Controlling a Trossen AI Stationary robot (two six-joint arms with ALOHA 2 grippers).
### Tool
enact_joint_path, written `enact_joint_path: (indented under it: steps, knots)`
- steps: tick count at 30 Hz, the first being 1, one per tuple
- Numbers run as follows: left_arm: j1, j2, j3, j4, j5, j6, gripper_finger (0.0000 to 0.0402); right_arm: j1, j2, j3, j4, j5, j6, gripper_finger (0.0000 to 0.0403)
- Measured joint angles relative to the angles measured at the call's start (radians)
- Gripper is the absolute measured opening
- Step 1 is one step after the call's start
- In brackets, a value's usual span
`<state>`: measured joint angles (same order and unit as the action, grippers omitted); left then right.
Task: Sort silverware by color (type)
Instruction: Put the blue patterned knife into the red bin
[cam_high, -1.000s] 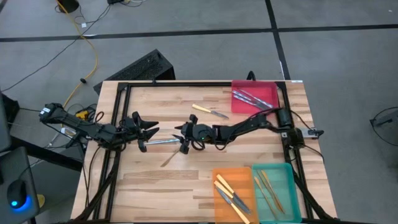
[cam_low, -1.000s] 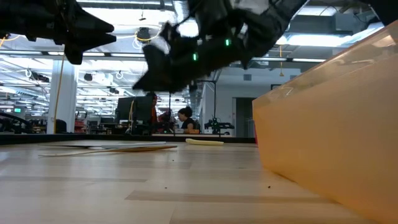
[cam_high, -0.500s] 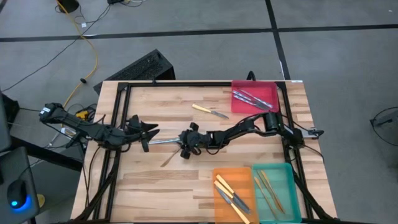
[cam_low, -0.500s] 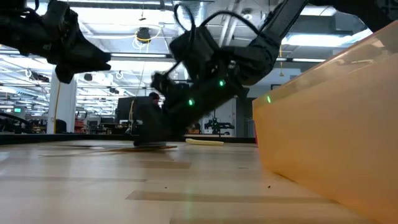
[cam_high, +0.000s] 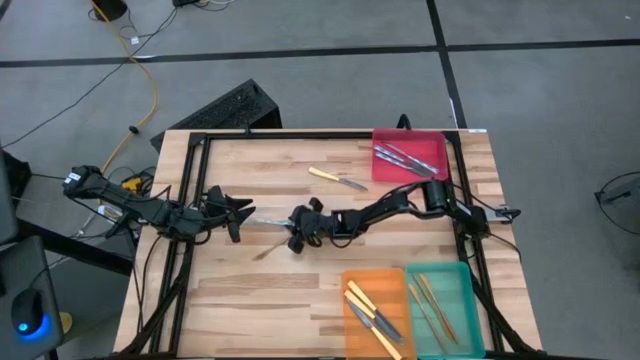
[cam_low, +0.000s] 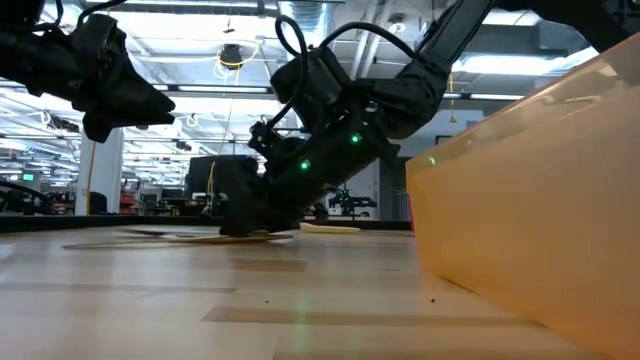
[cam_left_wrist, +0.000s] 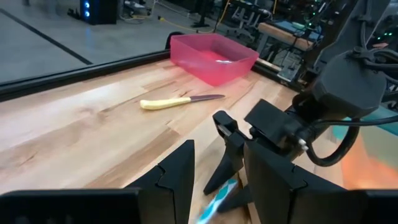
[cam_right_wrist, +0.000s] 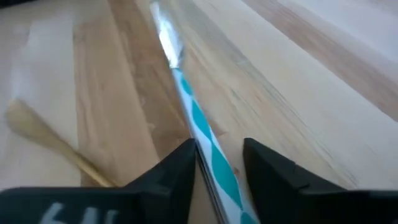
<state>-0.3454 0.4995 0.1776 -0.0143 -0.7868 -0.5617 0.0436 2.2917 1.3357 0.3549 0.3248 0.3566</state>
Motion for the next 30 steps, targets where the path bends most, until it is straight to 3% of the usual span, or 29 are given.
enact_joint_path:
  steps: [7, 18, 30]
  knots:
    - [0.000, 0.000, 0.000, 0.000, -0.004, -0.003, 0.0122, -0.006, -0.002, 0.000, -0.023, 0.000, 0.047, 0.0052]
    - [0.000, 0.000, 0.000, 0.001, -0.007, -0.004, 0.0122, 0.021, -0.011, -0.002, -0.016, 0.042, 0.066, 0.0052]
    - [0.000, 0.000, 0.000, 0.001, -0.007, -0.004, 0.0122, 0.026, -0.112, -0.004, -0.008, 0.074, 0.018, 0.0052]
